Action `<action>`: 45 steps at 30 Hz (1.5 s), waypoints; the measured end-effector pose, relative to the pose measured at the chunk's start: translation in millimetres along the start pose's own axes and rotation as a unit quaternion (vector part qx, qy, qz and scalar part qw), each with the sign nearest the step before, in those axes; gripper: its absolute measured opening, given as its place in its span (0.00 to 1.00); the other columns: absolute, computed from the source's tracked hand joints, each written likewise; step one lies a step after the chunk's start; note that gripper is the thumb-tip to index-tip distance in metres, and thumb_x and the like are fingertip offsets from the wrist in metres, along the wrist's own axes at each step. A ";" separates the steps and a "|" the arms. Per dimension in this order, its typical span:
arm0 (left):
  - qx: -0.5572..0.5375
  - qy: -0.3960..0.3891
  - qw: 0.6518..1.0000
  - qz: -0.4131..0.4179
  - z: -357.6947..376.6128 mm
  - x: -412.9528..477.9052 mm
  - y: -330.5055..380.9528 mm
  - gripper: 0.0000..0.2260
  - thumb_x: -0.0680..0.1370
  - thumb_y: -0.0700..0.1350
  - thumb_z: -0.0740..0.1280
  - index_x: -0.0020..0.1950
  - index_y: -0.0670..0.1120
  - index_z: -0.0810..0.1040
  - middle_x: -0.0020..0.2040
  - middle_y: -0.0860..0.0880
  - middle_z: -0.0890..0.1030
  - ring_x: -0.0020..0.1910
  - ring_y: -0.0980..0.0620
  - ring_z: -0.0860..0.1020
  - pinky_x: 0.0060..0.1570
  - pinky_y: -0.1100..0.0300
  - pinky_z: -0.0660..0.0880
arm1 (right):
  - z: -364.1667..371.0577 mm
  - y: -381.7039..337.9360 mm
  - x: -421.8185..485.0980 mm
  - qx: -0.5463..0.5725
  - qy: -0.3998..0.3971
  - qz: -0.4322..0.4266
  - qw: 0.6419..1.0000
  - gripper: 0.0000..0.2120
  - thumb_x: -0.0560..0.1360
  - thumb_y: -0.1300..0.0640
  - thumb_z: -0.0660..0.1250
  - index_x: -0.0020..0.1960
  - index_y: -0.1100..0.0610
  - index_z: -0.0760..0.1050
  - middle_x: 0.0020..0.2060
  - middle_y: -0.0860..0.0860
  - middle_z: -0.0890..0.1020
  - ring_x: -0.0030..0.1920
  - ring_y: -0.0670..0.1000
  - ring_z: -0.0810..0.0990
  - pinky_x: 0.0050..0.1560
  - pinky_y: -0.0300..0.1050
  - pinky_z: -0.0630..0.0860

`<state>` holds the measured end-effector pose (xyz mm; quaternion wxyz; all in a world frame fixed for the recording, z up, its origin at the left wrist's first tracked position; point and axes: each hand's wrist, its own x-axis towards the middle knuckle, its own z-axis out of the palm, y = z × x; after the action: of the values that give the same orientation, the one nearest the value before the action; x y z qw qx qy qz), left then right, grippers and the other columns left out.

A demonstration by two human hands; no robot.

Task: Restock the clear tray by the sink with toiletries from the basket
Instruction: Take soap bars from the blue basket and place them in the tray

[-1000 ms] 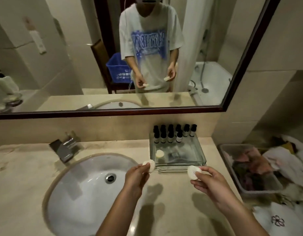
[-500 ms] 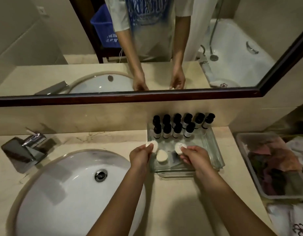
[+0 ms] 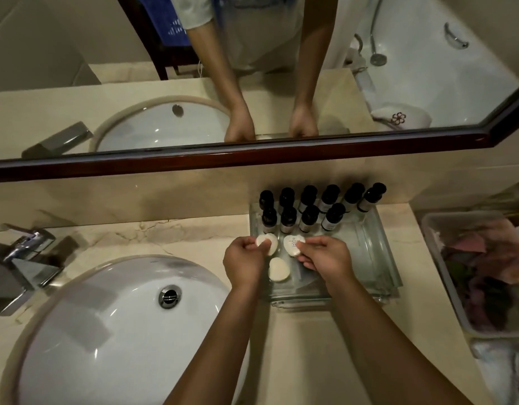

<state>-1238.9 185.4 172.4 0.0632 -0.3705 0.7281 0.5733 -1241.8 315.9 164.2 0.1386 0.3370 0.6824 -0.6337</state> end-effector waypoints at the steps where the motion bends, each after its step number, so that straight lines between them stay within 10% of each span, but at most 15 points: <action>1: 0.026 0.004 1.000 0.014 -0.8 -0.4 1.9 0.08 0.70 0.43 0.74 0.45 0.45 0.78 0.39 0.50 0.79 0.40 0.49 0.77 0.45 0.60 0.72 | 1.1 0.8 1.3 -0.012 0.009 -0.004 1.000 0.07 0.71 0.62 0.72 0.47 0.59 0.76 0.35 0.54 0.81 0.32 0.48 0.79 0.33 0.36 0.77; 12: 0.098 -0.009 0.992 0.080 -5.7 0.8 1.8 0.09 0.72 0.43 0.73 0.51 0.44 0.81 0.41 0.51 0.77 0.42 0.53 0.75 0.44 0.64 0.66 | 7.1 16.7 -32.2 -0.182 0.060 -0.197 0.961 0.04 0.72 0.60 0.70 0.43 0.56 0.74 0.31 0.45 0.75 0.33 0.48 0.76 0.37 0.41 0.72; 18: 0.073 -0.022 0.994 0.077 -12.0 0.0 -2.3 0.15 0.72 0.46 0.73 0.57 0.45 0.79 0.44 0.51 0.77 0.45 0.52 0.76 0.48 0.62 0.69 | 20.1 36.1 -48.7 -0.391 -0.012 -0.259 0.883 0.21 0.70 0.51 0.72 0.61 0.54 0.73 0.55 0.51 0.74 0.56 0.53 0.73 0.53 0.45 0.70; 22: 0.062 -0.012 0.996 0.065 -22.1 -6.8 -8.9 0.11 0.72 0.47 0.72 0.53 0.47 0.80 0.42 0.53 0.79 0.45 0.54 0.77 0.48 0.62 0.71 | 25.3 41.4 -49.0 -0.413 0.017 -0.315 0.854 0.20 0.68 0.52 0.73 0.57 0.56 0.74 0.53 0.53 0.76 0.53 0.56 0.75 0.50 0.46 0.72; 26: 0.034 -0.025 0.998 0.051 -33.3 -16.2 -22.3 0.03 0.74 0.45 0.69 0.48 0.48 0.80 0.40 0.55 0.80 0.47 0.52 0.79 0.49 0.59 0.74 | 25.4 39.8 -49.2 -0.352 0.002 -0.248 0.902 0.17 0.69 0.50 0.72 0.54 0.56 0.74 0.48 0.49 0.75 0.48 0.49 0.74 0.44 0.39 0.68; 29: -0.009 -0.073 0.996 0.056 -39.6 -21.8 -27.4 0.04 0.76 0.42 0.67 0.47 0.48 0.81 0.44 0.51 0.82 0.49 0.49 0.80 0.54 0.53 0.77 | 20.7 34.0 -54.9 -0.105 -0.076 -0.095 0.987 0.08 0.71 0.50 0.71 0.47 0.52 0.76 0.39 0.48 0.79 0.40 0.49 0.77 0.41 0.43 0.73; 33: -0.021 -0.165 0.983 0.078 -43.6 -29.0 -25.8 0.07 0.77 0.42 0.66 0.51 0.53 0.81 0.50 0.52 0.82 0.51 0.53 0.80 0.55 0.58 0.77 | 14.0 20.2 -60.0 0.182 -0.118 0.059 0.974 0.12 0.79 0.54 0.58 0.47 0.60 0.77 0.32 0.55 0.82 0.31 0.50 0.79 0.33 0.40 0.77; 40: -0.060 -0.211 0.974 0.057 -41.2 -34.8 -18.2 0.09 0.75 0.36 0.68 0.53 0.46 0.80 0.39 0.51 0.76 0.36 0.58 0.78 0.39 0.69 0.76 | 11.4 25.5 -61.3 0.058 -0.133 0.001 0.989 0.10 0.79 0.56 0.62 0.50 0.62 0.77 0.33 0.58 0.84 0.31 0.52 0.82 0.34 0.43 0.79; 45: -0.067 -0.155 0.985 0.031 -33.1 -33.1 -19.9 0.09 0.74 0.37 0.70 0.46 0.52 0.77 0.39 0.48 0.77 0.38 0.51 0.77 0.47 0.55 0.76 | 11.9 26.3 -59.3 0.067 -0.100 -0.009 0.993 0.05 0.74 0.65 0.67 0.49 0.59 0.75 0.30 0.51 0.83 0.28 0.46 0.81 0.33 0.40 0.79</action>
<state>-1191.9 170.3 184.9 0.1326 -0.2574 0.6804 0.6732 -1184.4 286.9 178.6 0.1772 0.2744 0.6242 -0.7097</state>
